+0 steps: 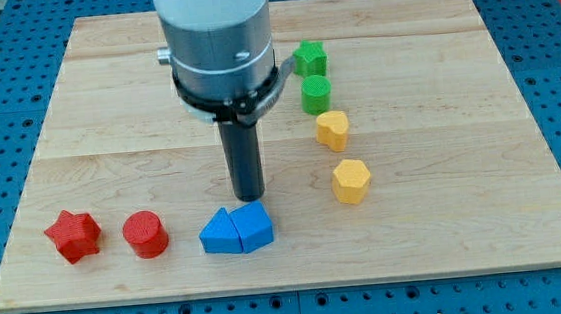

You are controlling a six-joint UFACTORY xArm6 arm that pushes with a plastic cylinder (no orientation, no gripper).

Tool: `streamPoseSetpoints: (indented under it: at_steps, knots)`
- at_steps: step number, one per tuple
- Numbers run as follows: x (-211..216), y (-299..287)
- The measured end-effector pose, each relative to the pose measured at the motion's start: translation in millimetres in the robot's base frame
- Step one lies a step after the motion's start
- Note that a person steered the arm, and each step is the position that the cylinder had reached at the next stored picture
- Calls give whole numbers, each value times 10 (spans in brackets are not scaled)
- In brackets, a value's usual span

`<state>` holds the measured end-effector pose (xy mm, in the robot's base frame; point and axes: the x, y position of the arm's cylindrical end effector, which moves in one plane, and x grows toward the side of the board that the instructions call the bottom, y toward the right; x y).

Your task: Move the blue cube parallel left to the yellow heart

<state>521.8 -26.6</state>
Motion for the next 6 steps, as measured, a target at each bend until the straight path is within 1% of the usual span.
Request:
streamPoseSetpoints:
  at_steps: [1, 2, 3, 5, 6]
  knots:
    - [219, 769]
    - [728, 734]
    - [740, 35]
    - [-335, -250]
    - [-438, -279]
